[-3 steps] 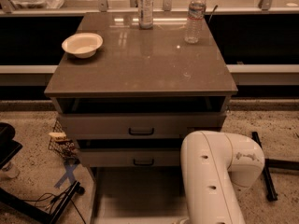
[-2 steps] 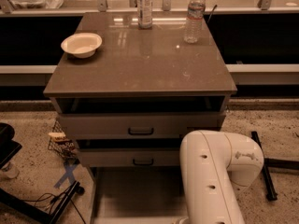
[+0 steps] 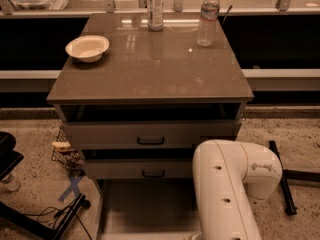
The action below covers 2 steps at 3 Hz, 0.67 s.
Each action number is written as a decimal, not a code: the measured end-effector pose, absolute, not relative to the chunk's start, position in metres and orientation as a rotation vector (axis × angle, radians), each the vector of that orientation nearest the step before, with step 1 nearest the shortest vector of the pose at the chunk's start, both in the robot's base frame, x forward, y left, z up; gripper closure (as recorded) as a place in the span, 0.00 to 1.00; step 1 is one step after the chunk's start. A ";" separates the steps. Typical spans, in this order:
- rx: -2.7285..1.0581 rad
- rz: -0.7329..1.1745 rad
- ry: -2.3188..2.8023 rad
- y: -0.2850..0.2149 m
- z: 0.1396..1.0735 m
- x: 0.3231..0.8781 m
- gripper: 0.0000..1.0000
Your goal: Open bottom drawer
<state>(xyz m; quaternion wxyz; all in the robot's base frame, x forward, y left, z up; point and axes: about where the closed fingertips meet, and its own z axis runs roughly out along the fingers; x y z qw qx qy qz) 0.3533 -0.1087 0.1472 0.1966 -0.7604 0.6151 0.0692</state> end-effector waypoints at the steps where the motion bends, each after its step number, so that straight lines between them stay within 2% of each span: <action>1: -2.130 0.196 1.723 -0.108 0.147 0.353 0.36; 2: -2.130 0.198 1.722 -0.107 0.146 0.352 0.12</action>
Offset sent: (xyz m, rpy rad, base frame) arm -0.0006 0.0005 -0.0004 0.0006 0.0011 0.0005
